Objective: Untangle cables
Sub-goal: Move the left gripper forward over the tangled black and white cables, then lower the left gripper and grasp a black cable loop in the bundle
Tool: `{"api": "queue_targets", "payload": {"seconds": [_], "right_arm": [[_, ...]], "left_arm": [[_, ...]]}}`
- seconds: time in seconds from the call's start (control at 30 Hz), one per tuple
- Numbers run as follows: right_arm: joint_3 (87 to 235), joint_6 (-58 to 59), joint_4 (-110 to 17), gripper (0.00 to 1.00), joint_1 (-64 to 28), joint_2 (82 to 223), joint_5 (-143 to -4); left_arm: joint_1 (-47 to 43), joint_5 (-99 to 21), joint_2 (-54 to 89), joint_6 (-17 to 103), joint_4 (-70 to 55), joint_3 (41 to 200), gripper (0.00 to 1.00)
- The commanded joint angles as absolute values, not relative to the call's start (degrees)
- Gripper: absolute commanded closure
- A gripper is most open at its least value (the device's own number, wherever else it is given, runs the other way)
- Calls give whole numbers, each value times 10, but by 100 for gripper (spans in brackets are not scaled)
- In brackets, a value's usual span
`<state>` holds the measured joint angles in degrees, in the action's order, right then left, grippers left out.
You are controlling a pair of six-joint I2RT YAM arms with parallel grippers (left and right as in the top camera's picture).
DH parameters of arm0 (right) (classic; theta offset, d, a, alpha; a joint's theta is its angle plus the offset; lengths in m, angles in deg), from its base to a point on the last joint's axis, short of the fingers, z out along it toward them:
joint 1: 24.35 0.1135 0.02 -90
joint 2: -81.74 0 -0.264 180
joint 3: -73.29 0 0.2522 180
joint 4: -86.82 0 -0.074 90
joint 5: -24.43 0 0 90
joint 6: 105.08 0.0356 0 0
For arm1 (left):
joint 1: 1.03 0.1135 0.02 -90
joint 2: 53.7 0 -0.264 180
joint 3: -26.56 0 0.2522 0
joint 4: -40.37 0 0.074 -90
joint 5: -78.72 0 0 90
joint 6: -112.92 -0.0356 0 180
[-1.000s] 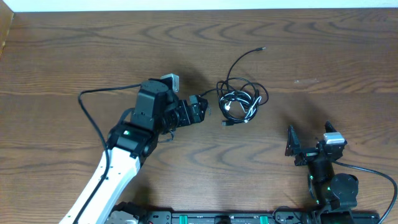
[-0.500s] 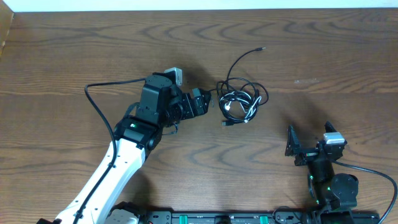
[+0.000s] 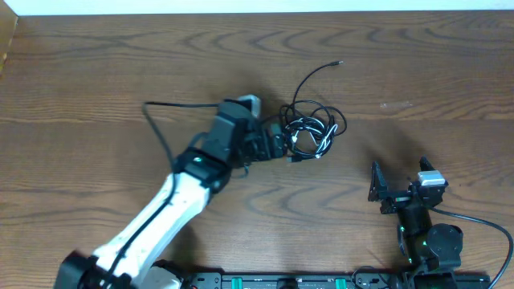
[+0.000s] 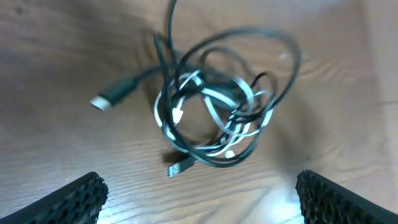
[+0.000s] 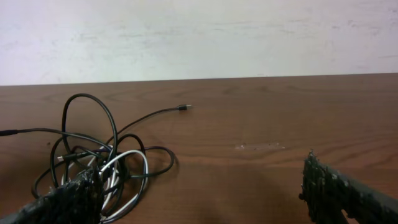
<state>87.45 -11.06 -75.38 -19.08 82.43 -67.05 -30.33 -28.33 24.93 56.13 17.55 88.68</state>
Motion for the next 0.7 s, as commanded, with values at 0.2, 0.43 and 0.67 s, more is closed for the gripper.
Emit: {"api": "queue_targets", "payload": {"seconds": [0.2,0.43,0.67], "right_arm": [[874,-117,-751,1,-188,821,-666],[874,-118,-751,1,-188,821,-666],[874,-117,-751,1,-188,821,-666]], "left_arm": [[-340,-209,375,566,263,897,2],[-340,-191,465,566,393,897,2],[-340,-188,546,560,488,897,19]]}}
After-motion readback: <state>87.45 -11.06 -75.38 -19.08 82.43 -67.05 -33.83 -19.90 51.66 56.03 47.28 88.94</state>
